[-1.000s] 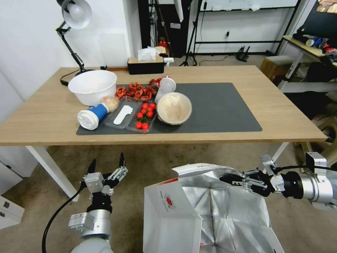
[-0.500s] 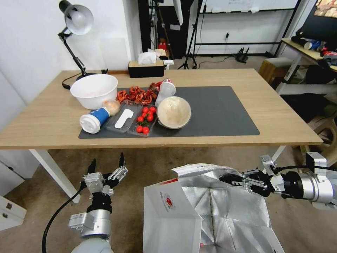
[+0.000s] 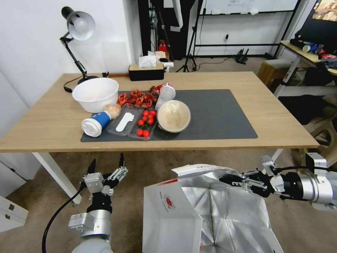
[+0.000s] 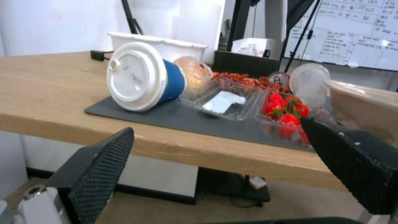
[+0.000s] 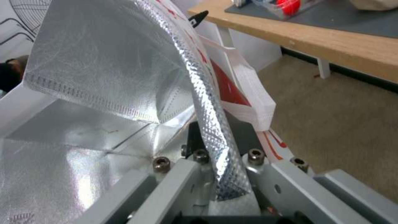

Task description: Pick up the food delivery bag from the floor and place it on the table.

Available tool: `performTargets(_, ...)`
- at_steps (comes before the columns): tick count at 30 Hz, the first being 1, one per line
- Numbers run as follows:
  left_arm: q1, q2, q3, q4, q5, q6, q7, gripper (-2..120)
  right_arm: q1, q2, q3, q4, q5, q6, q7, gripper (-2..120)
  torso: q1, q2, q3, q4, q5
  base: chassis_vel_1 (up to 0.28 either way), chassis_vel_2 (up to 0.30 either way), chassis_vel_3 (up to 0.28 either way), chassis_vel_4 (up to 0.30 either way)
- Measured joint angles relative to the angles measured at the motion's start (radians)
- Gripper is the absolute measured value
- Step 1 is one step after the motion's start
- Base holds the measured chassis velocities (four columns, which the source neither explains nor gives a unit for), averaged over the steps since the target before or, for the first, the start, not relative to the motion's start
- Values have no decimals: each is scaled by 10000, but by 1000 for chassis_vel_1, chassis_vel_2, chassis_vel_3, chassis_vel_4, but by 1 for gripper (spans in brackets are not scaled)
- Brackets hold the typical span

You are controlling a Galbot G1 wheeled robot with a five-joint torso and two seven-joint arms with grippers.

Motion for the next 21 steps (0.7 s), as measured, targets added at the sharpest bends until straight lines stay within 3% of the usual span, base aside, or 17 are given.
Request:
performTargets(10, 29, -2, -24, -10, -85, -13, -118, 100, 15, 0, 7, 9, 0, 4, -4, 0, 204, 476, 269, 1, 0, 0, 0, 0, 0)
performTargets(21, 26, 16, -58, -87, -207, -20, -318, 100, 74, -78, 11, 9, 79, 5, 18, 0, 210, 480, 272, 0, 0, 0, 0, 0, 0)
